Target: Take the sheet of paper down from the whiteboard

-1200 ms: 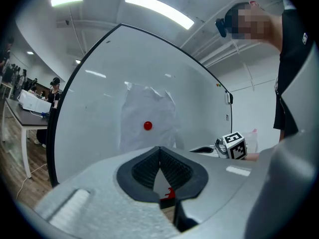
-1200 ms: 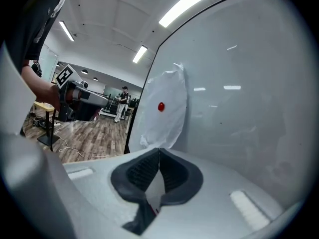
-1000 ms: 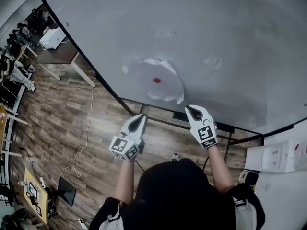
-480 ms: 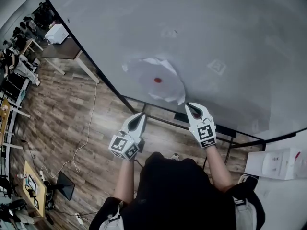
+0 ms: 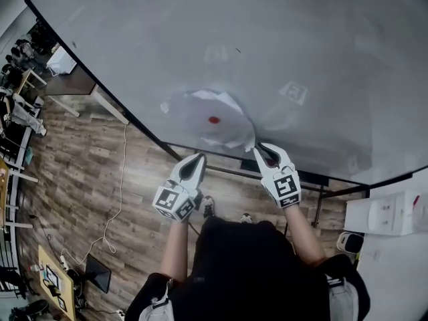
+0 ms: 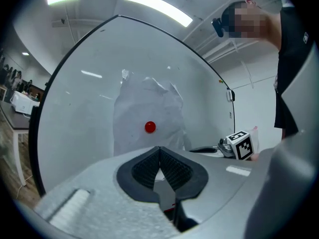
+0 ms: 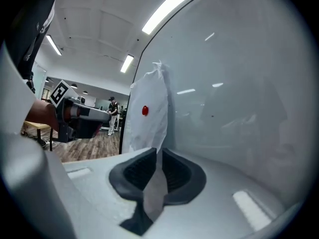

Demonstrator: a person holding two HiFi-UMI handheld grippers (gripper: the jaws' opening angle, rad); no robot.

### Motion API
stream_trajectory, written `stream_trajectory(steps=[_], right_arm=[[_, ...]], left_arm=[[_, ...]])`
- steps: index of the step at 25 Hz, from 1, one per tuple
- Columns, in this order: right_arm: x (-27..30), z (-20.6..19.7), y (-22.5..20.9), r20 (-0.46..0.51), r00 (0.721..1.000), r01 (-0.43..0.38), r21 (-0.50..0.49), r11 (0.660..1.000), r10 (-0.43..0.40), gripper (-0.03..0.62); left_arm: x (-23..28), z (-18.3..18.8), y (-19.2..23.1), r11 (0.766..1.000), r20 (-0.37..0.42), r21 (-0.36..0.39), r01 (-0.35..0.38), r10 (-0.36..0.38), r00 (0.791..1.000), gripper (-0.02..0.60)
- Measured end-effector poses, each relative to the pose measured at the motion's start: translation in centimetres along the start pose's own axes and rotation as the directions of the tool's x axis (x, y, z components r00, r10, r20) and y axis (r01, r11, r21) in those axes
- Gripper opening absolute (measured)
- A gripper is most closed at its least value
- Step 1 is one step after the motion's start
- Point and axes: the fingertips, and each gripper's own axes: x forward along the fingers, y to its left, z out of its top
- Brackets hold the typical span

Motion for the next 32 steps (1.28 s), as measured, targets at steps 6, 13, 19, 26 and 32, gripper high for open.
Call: stream_trajectory(steps=[6,13,19,26,32], right_arm=[[1.3,0.7,-0.4,-0.014,0.996,0.094,0.077,0.993,-0.094,0.055],[2.2,0.8,-0.4,-0.014,0.996,0.092,0.172,0.981,-0.091,0.066],[2.3,-0.4,0.1,-0.047,0.998,0.055,0.155,0.986,-0.049,0.091],[1.3,-0.3,0.9,-0.027,0.999,-0.031,0.190,0.981,0.037,0.111],[0.8,-1.2,1.2,-0.047,0.997,-0.053,0.144,0.988,0.061,0.111]], left_arm=[[2.9,1.7,1.0,0.988,-0.008,0.131,0.086,-0.086,0.996,0.011],[4.9,1.5,1.9,0.976,-0.025,0.173,0.129,-0.127,0.992,0.011],[5.9,0.6,2.5,0.978,-0.036,0.156,0.137,-0.133,0.990,0.011],[5.8,0.2,2.8,0.984,-0.032,0.145,0.108,-0.104,0.994,0.011],[5.6,-0.4,2.7,0.988,-0.022,0.134,0.082,-0.080,0.997,0.011]])
